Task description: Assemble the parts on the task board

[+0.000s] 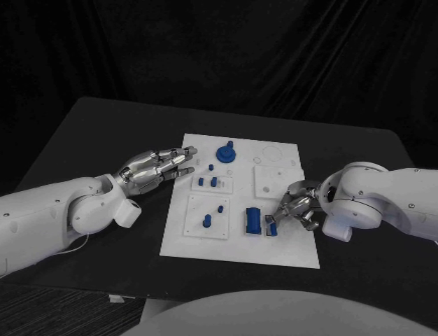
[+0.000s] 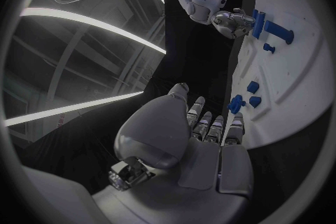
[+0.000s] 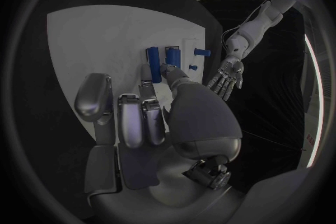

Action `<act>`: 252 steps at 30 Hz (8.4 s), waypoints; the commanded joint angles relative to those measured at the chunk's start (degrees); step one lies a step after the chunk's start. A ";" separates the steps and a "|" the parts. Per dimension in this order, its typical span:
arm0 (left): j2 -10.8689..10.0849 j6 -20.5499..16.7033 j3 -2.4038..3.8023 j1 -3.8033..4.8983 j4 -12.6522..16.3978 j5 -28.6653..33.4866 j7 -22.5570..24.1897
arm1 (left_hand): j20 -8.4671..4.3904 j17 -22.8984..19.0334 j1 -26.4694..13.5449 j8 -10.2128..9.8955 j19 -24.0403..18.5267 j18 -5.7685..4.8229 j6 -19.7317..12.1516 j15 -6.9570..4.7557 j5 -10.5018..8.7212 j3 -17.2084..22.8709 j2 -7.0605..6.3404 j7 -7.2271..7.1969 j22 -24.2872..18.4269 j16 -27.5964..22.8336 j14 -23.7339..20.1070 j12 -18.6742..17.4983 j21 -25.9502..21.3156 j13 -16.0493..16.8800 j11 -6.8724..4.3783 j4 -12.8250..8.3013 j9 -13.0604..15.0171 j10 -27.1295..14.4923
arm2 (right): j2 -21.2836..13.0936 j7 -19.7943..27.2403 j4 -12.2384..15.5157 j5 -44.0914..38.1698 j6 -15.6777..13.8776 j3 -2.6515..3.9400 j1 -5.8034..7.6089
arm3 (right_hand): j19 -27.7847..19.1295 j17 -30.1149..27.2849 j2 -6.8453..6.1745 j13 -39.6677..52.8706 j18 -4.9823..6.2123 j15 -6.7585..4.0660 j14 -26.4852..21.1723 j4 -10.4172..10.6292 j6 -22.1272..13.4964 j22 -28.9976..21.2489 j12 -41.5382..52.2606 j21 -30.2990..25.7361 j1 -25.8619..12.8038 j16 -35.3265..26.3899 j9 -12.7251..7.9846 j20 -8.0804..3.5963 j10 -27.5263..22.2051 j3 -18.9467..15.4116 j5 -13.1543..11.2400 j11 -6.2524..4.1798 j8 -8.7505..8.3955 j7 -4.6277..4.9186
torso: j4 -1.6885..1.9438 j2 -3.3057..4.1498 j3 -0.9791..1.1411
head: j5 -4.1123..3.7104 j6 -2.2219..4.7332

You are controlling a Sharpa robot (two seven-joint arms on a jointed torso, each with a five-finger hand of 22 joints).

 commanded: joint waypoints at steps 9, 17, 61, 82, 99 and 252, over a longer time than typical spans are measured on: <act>0.13 0.88 0.06 -0.10 0.18 0.26 0.37 | 0.16 -0.08 0.52 0.18 -0.09 0.59 -0.08 0.13 0.15 0.26 -0.01 0.18 -0.08 -0.21 -0.12 0.22 -0.08 0.07 0.50 0.00 -0.03 -0.02 | 0.78 -2.00 -0.70 -0.65 -0.10 0.00 -0.01 | -0.26 -0.47 0.13 15.06 0.71 -0.26 3.24 -3.94 -1.21 7.11 0.21 -0.91 -2.31 -0.08 0.11 0.26 6.21 5.69 -3.04 -0.28 0.53 -0.05 | -0.06 0.01 -0.05 | 0.08 -0.01; 0.17 0.95 0.06 -0.11 0.16 0.26 0.33 | 0.15 -0.08 0.47 0.17 -0.09 0.59 -0.14 0.14 0.08 0.29 0.00 0.22 -0.08 -0.21 -0.12 0.17 -0.08 0.06 0.53 0.03 -0.03 -0.03 | 1.10 -2.79 -0.89 -1.02 0.58 -0.01 -0.07 | -0.27 -0.72 0.16 15.06 0.75 -0.25 3.21 -2.93 -1.58 7.05 0.21 -1.27 -3.80 -0.15 -0.01 0.28 6.21 5.85 -6.33 -0.26 0.73 -0.04 | -0.08 0.02 0.04 | 0.09 -0.01; -0.05 1.13 0.06 -0.37 -0.07 0.26 0.08 | 0.18 -0.05 0.31 0.20 -0.03 0.59 -0.12 0.32 -0.03 0.43 0.02 0.30 0.03 -0.14 -0.10 0.19 -0.05 0.05 0.56 0.11 -0.03 -0.07 | -3.62 4.72 3.34 -7.05 -6.66 0.01 0.73 | -0.23 0.72 0.11 15.06 1.16 -0.19 3.51 13.68 -2.08 6.30 0.21 -4.74 -17.35 0.80 -0.52 0.32 6.21 -10.35 -26.64 -0.19 2.85 0.01 | -0.08 -0.03 0.01 | 0.45 -0.01; -0.12 1.33 0.06 -0.43 -0.06 0.26 -0.09 | 0.20 -0.05 0.29 0.24 -0.05 0.60 -0.09 0.33 0.02 0.50 0.01 0.31 -0.02 -0.15 -0.11 0.31 -0.06 0.07 0.59 0.10 -0.02 -0.05 | -3.66 13.37 3.53 -8.28 -6.30 -0.03 0.99 | 0.09 1.89 9.57 15.06 0.83 1.36 3.61 18.08 -6.70 7.22 0.21 -3.05 -21.46 1.66 -7.06 1.56 6.21 -20.39 -23.25 1.72 -2.14 2.19 | -0.13 0.03 0.01 | 0.39 -0.01; -0.09 1.37 0.06 -0.46 0.01 0.26 -0.13 | 0.20 -0.06 0.28 0.26 -0.06 0.61 -0.06 0.32 0.04 0.54 0.01 0.32 -0.05 -0.16 -0.11 0.32 -0.07 0.08 0.64 0.09 -0.01 -0.04 | -2.91 10.07 2.86 -9.91 -3.04 -0.04 0.09 | 0.06 1.83 10.01 15.06 0.87 1.51 3.59 18.03 -6.65 7.20 0.21 -3.14 -21.29 1.66 -8.00 1.74 6.21 -21.42 -22.96 1.86 -2.42 2.32 | -0.02 0.07 0.02 | 0.15 -0.01; -0.05 -6.14 0.05 -0.86 1.30 0.20 19.44 | -3.89 1.36 -0.89 4.29 1.77 0.75 12.08 -2.27 0.75 -4.26 -2.77 -0.80 1.28 3.66 3.43 9.54 1.12 1.16 -0.92 2.56 0.77 6.63 | -7.09 56.77 -1.65 2.04 -32.72 -0.01 3.22 | -20.51 -45.77 16.11 -7.14 4.98 3.38 -17.74 17.97 0.55 -6.36 -27.87 -36.87 -16.46 -26.44 -18.83 3.84 -16.37 -35.43 -19.14 2.98 -1.28 2.67 | -0.10 -0.51 0.25 | -0.98 -0.01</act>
